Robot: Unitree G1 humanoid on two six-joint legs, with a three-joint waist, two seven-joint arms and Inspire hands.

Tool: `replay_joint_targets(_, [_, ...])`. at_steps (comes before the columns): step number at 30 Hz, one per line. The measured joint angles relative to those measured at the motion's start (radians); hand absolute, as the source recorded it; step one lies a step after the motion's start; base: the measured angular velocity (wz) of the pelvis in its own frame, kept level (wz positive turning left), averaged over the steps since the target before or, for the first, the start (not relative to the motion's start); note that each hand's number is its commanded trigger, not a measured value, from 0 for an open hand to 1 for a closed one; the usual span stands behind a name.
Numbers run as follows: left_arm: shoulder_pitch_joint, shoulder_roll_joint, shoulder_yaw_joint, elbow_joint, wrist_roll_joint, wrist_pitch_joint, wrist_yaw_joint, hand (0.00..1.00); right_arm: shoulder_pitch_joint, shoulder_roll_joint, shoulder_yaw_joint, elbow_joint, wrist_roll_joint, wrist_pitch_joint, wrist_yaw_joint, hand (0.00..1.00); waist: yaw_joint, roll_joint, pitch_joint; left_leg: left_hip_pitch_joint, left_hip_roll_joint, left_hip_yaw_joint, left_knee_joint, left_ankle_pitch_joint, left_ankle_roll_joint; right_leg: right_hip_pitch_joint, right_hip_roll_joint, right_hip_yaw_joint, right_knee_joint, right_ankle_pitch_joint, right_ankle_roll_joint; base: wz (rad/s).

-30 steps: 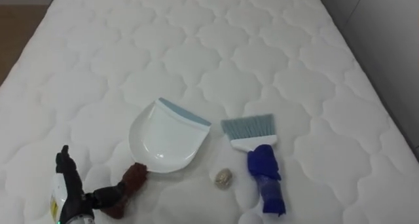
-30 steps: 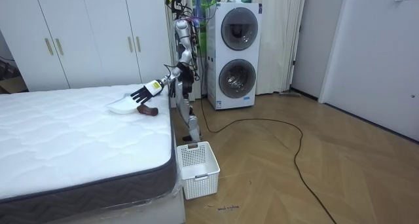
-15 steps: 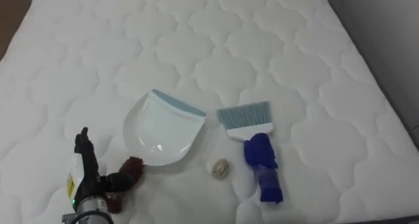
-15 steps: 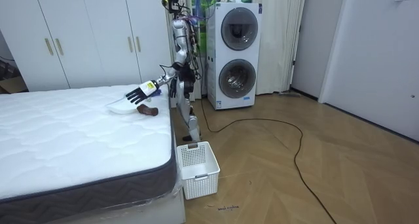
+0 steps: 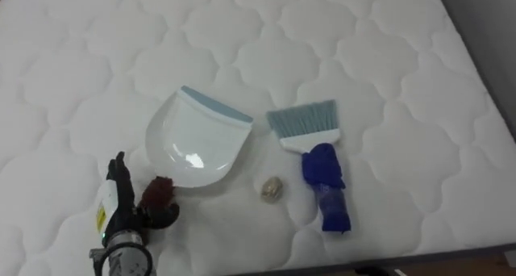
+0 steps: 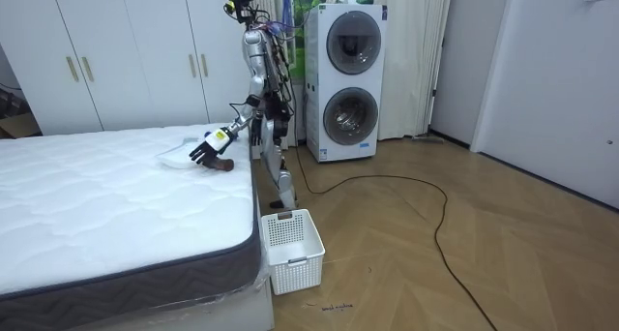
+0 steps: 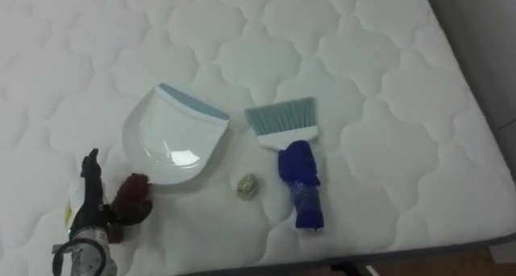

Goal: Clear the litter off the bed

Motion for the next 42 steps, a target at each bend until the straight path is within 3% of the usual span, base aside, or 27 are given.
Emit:
replay_joint_targets(7, [-0.02, -0.016, -0.01, 0.086, -0.001, 0.006, -0.002, 0.0, -0.037, 0.0, 0.049, 0.013, 0.0, 0.003, -0.037, 0.0, 0.004, -0.006, 0.0029, -0.059, 0.002, 0.002, 0.017, 0.001, 0.002, -0.078, -0.007, -0.015, 0.048, -0.001, -0.002, -0.05])
replay_joint_targets(14, [-0.04, -0.015, -0.019, 0.093, 0.0, 0.006, 0.002, 0.0, -0.06, 0.0, 0.06, 0.013, 0.003, 0.004, -0.05, 0.0, 0.004, -0.008, 0.009, -0.115, 0.001, 0.001, 0.051, 0.001, 0.002, -0.131, -0.012, -0.01, 0.077, -0.002, -0.004, 0.0])
replay_joint_targets(15, [-0.053, -0.016, -0.024, 0.105, 0.0, 0.006, 0.002, 0.19, -0.066, 0.0, 0.065, 0.013, 0.008, 0.005, -0.052, 0.0, 0.004, -0.008, 0.0106, -0.128, 0.0, 0.002, 0.053, 0.001, 0.002, -0.143, -0.013, -0.007, 0.079, -0.003, -0.005, 0.0])
replay_joint_targets(16, [-0.063, -0.015, -0.032, 0.113, 0.0, 0.009, 0.002, 0.69, -0.069, 0.001, 0.071, 0.012, 0.009, 0.005, -0.054, 0.0, 0.004, -0.008, 0.0147, -0.136, -0.001, 0.005, 0.06, 0.001, 0.002, -0.148, -0.013, 0.004, 0.079, -0.004, -0.006, 0.0])
replay_joint_targets(17, [-0.066, -0.014, -0.039, 0.116, 0.0, 0.009, 0.003, 0.98, -0.069, 0.0, 0.074, 0.012, 0.009, 0.005, -0.056, 0.0, 0.005, -0.008, 0.0146, -0.143, -0.001, 0.008, 0.065, 0.001, 0.002, -0.153, -0.013, 0.01, 0.08, -0.004, -0.006, -0.07])
replay_joint_targets(23, [-0.08, -0.008, -0.042, 0.132, -0.001, 0.023, 0.002, 1.0, -0.076, 0.001, 0.086, 0.011, 0.017, 0.006, -0.081, 0.0, 0.004, -0.011, 0.0176, -0.163, -0.002, 0.031, 0.086, 0.001, 0.002, -0.186, -0.018, 0.023, 0.115, -0.007, -0.012, -0.07])
replay_joint_targets(25, [-0.095, 0.005, -0.037, 0.136, -0.001, 0.026, 0.013, 1.0, -0.085, 0.001, 0.096, 0.011, 0.018, 0.006, -0.084, 0.0, 0.006, -0.02, 0.023, -0.176, -0.002, 0.041, 0.097, 0.002, 0.004, -0.208, -0.02, 0.036, 0.13, -0.008, -0.015, -0.1])
replay_joint_targets(29, [-0.137, 0.029, -0.037, 0.175, 0.002, 0.05, 0.011, 1.0, -0.092, 0.001, 0.097, 0.01, 0.016, 0.008, -0.083, 0.0, 0.002, -0.02, 0.0234, -0.197, -0.001, 0.042, 0.123, 0.0, 0.007, -0.221, -0.022, 0.037, 0.144, -0.01, -0.017, 0.0])
replay_joint_targets(32, [-0.164, 0.026, -0.034, 0.191, 0.006, 0.076, 0.028, 1.0, -0.105, 0.001, 0.098, 0.009, 0.016, 0.01, -0.084, 0.0, 0.0, -0.019, 0.0234, -0.23, 0.0, 0.043, 0.148, -0.002, 0.009, -0.251, -0.024, 0.041, 0.166, -0.009, -0.019, 0.0])
replay_joint_targets(35, [-0.172, 0.023, -0.049, 0.204, 0.039, 0.096, 0.026, 1.0, -0.108, 0.0, 0.098, 0.006, 0.015, 0.011, -0.085, 0.0, -0.002, -0.011, 0.0286, -0.235, 0.001, 0.043, 0.153, -0.003, 0.01, -0.253, -0.024, 0.04, 0.17, -0.008, -0.02, 0.0])
replay_joint_targets(36, [-0.172, 0.01, -0.048, 0.204, 0.037, 0.099, 0.028, 1.0, -0.109, -0.003, 0.098, 0.003, 0.016, 0.011, -0.086, 0.0, -0.001, -0.009, 0.0294, -0.239, 0.001, 0.043, 0.153, -0.003, 0.011, -0.259, -0.024, 0.04, 0.175, -0.008, -0.021, 0.0])
replay_joint_targets(39, [-0.179, -0.014, -0.042, 0.206, 0.034, 0.12, 0.031, 1.0, -0.116, -0.002, 0.1, 0.002, 0.015, 0.021, -0.092, 0.0, -0.001, -0.006, 0.0291, -0.251, 0.003, 0.043, 0.157, -0.003, 0.01, -0.271, -0.023, 0.04, 0.181, -0.006, -0.024, 0.0])
replay_joint_targets(42, [-0.179, -0.018, -0.069, 0.211, 0.037, 0.136, 0.024, 1.0, -0.119, -0.003, 0.101, 0.002, 0.02, 0.023, -0.093, 0.0, -0.003, 0.0, 0.0266, -0.261, 0.004, 0.044, 0.159, -0.003, 0.01, -0.282, -0.023, 0.04, 0.182, -0.005, -0.026, 0.0])
